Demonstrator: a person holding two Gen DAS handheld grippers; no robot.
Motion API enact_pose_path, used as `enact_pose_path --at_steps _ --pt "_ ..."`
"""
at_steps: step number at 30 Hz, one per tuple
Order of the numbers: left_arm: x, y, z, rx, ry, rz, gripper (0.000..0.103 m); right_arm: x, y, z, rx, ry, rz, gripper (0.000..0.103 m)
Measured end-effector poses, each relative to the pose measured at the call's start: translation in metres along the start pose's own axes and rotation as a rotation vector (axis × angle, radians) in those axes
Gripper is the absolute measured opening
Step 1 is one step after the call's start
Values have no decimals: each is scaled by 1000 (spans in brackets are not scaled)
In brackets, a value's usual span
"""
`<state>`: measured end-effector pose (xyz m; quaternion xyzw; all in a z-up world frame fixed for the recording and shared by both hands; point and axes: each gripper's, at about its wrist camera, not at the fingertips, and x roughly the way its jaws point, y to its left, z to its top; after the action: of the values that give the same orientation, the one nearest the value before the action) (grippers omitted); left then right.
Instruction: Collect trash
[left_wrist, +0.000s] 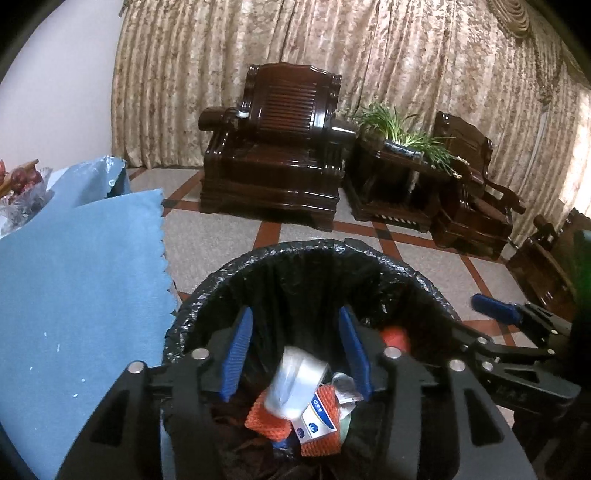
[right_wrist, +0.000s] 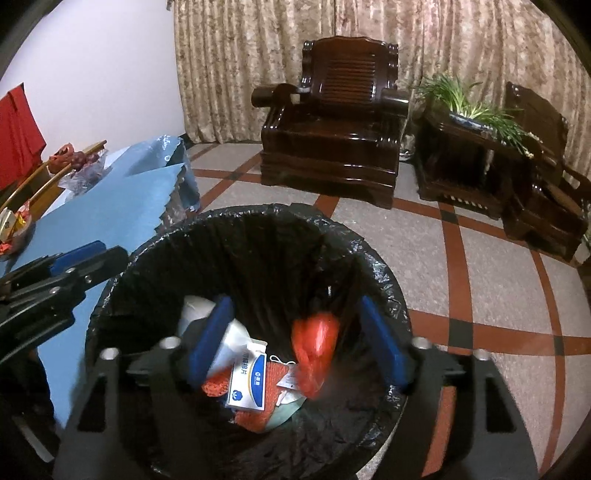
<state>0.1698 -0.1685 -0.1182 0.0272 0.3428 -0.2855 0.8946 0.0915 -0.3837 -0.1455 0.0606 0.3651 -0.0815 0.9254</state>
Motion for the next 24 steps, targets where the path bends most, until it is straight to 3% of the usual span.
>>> enact_pose_path --at_steps 4,10,24 --pt "-14 7 2 -12 -13 5 74 -12 1 -1 4 -11 18 97" --pt "-47 16 -1 -17 -32 33 96 -43 17 -1 26 -7 86 98" --pt "-118 35 -23 -47 -35 112 97 -97 70 -1 -27 -10 147 98"
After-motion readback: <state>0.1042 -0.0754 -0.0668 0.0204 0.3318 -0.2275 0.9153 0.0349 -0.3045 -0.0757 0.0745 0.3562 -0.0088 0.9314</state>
